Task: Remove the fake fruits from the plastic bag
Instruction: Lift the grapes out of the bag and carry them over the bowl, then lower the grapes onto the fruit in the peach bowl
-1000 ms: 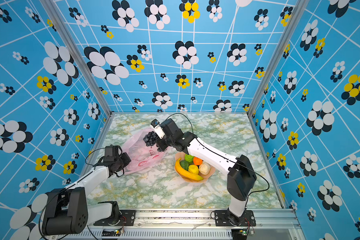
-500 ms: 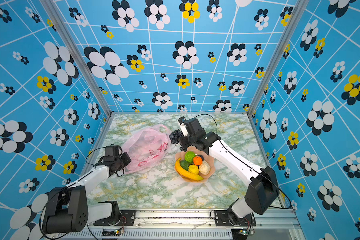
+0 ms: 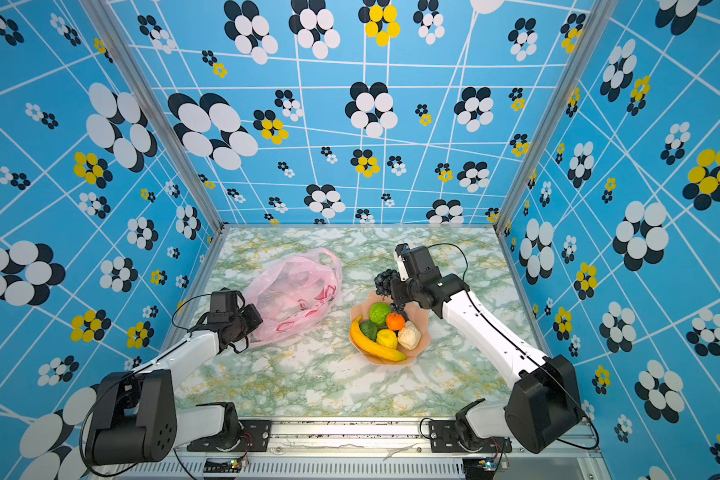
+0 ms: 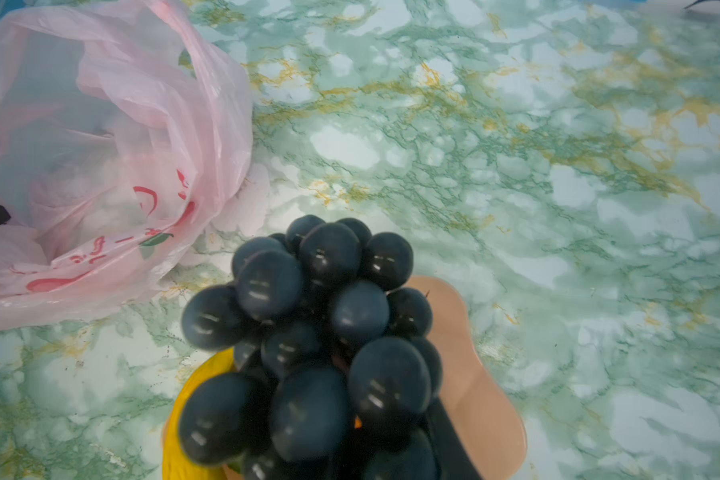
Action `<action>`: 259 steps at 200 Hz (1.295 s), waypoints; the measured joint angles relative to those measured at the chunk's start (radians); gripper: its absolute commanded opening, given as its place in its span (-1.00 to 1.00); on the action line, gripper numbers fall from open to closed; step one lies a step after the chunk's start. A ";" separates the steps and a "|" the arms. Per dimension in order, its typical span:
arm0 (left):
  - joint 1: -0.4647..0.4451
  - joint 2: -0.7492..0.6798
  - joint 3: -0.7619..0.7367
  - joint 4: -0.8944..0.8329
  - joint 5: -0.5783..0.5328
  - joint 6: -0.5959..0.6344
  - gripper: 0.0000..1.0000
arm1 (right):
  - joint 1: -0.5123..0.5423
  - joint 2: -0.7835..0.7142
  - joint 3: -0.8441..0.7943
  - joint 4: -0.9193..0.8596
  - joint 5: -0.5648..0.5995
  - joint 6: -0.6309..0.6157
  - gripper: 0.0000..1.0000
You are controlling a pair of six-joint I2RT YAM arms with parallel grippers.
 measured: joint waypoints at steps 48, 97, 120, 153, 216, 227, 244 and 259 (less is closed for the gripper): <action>0.000 0.000 0.000 0.000 0.000 0.000 -0.97 | -0.044 -0.010 -0.061 -0.005 -0.011 0.015 -0.48; 0.000 0.000 0.000 0.001 0.000 0.000 -0.98 | -0.045 0.010 -0.111 0.005 -0.018 0.022 -0.40; 0.000 0.000 0.000 0.001 0.000 0.000 -0.97 | -0.047 0.034 -0.111 0.023 -0.014 0.021 -0.35; 0.000 0.000 0.000 0.001 0.000 0.000 -0.97 | -0.047 0.067 -0.111 0.032 -0.002 0.019 -0.20; 0.000 0.000 0.000 0.001 0.000 0.000 -0.98 | -0.047 0.100 -0.111 0.032 0.012 0.016 -0.06; 0.000 0.000 0.000 0.001 0.000 0.000 -0.98 | -0.047 0.102 -0.110 0.032 0.013 0.016 -0.05; 0.000 0.000 0.000 0.001 0.000 0.000 -0.98 | -0.047 0.103 -0.110 0.030 0.016 0.018 0.07; 0.000 0.000 0.000 0.001 0.000 0.000 -0.98 | -0.047 0.103 -0.110 0.024 0.020 0.025 0.16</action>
